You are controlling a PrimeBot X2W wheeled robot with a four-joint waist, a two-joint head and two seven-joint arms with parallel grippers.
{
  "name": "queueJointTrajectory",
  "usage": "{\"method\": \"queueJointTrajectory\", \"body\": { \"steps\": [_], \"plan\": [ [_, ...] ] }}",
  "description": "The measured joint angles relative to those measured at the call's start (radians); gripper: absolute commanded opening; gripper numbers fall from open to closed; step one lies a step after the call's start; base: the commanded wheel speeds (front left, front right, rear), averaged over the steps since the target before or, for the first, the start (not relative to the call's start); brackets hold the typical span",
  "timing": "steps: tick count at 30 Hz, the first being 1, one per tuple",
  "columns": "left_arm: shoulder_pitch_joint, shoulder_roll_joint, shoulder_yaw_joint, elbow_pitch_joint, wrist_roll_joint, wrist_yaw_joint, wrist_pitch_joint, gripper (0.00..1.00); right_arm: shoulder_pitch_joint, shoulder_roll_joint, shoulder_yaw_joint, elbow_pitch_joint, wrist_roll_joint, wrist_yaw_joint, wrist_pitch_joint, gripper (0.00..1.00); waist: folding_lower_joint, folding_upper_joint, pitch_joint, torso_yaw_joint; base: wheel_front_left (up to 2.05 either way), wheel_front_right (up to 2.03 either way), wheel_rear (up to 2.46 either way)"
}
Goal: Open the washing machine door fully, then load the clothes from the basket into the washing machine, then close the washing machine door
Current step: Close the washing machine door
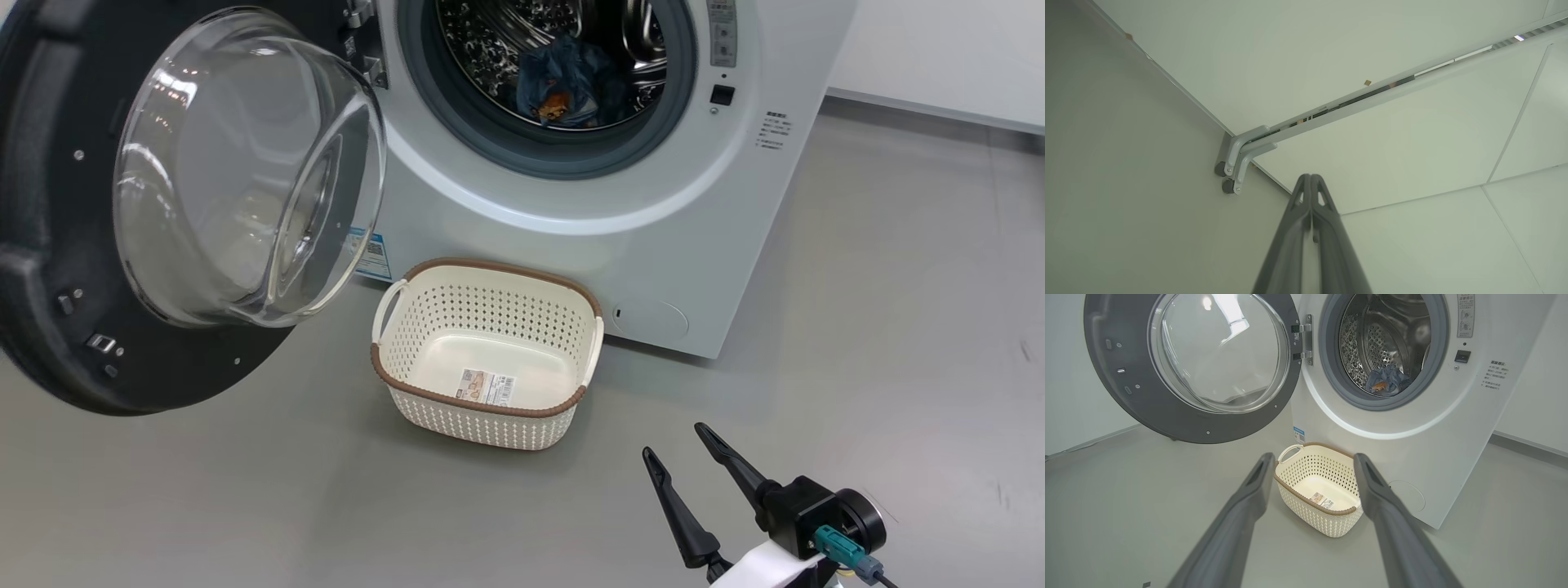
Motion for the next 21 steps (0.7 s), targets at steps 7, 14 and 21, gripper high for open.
{"method": "queueJointTrajectory", "body": {
  "steps": [7, 14, 21],
  "plan": [
    [-0.037, 0.032, -0.002, 0.051, -0.025, 0.001, 0.057, 0.0, 0.0, -0.004, -0.006, -0.003, -0.01, 0.0, 0.0, 1.0, 0.0, 0.0, 0.012, -0.069, 0.0, 0.0, 0.0],
    [-0.088, 0.06, -0.012, 0.095, -0.063, 0.001, 0.122, 0.0, 0.0, -0.017, -0.013, -0.009, -0.012, 0.0, 0.0, 1.0, 0.0, 0.0, 0.032, -0.139, 0.0, 0.0, 0.0],
    [-0.13, 0.067, -0.028, 0.12, -0.103, 0.001, 0.167, 0.0, -0.001, -0.018, -0.025, -0.016, -0.018, 0.0, 0.0, 1.0, 0.0, 0.0, 0.057, -0.184, 0.0, 0.0, 0.0]
  ]
}}
